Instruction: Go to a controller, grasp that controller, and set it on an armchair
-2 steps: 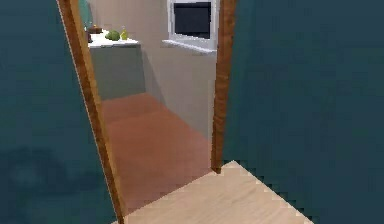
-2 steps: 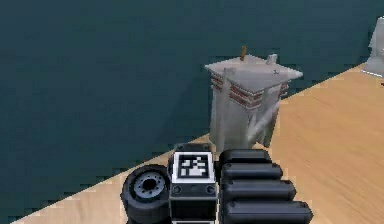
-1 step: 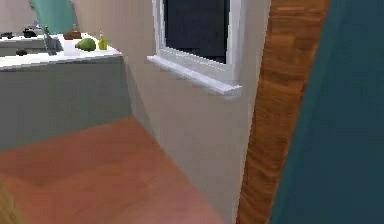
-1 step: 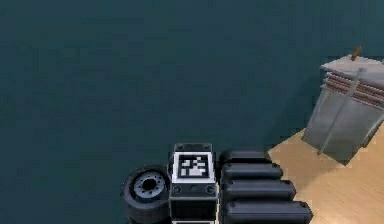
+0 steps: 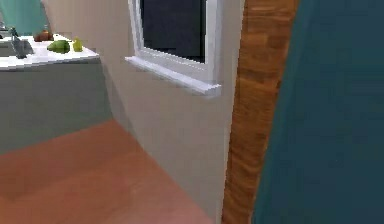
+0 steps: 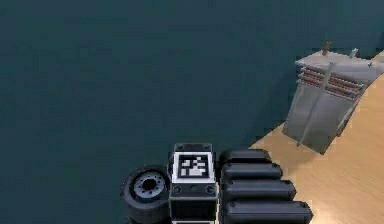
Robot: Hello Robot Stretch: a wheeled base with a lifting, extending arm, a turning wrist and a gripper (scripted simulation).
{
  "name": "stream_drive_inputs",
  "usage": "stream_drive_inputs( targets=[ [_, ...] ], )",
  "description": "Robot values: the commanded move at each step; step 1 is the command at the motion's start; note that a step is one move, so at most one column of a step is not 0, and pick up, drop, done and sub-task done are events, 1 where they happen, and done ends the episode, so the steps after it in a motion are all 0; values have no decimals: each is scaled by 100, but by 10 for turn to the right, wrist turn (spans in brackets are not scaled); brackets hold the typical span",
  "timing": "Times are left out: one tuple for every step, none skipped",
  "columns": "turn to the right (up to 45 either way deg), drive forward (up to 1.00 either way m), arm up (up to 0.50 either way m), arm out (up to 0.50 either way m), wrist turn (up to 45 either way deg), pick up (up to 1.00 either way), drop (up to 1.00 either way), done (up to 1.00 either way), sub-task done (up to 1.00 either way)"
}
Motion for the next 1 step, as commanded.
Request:
stream_drive_inputs(
  targets=[
    [0,25,0,0,0,0,0,0,0]
  ],
)
